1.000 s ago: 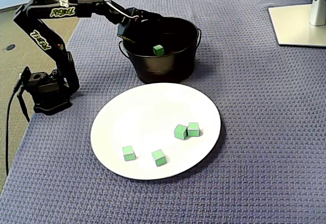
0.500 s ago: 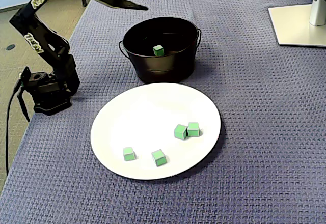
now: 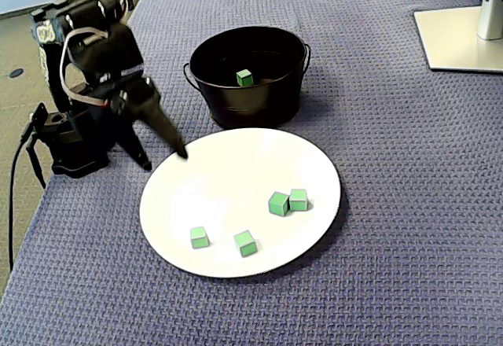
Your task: Pick up the items on the white plate and put them in the black container.
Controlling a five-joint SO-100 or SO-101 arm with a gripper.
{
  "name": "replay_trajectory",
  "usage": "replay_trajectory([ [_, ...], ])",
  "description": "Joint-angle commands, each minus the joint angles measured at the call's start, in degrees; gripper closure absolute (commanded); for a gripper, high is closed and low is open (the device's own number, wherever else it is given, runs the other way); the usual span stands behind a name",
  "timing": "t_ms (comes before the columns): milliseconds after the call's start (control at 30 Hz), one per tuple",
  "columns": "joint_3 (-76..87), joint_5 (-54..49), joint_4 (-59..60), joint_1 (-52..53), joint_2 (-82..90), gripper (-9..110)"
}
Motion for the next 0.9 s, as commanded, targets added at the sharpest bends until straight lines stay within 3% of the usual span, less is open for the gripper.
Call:
replay_trajectory([
  [0,-5.36,3.43,2.02,2.46,-7.03,73],
  [367,-3.08,-3.34,-7.03,2.9,-20.57,73],
  [867,-0.18,-24.52,-16.88,-1.05,-24.87,73],
])
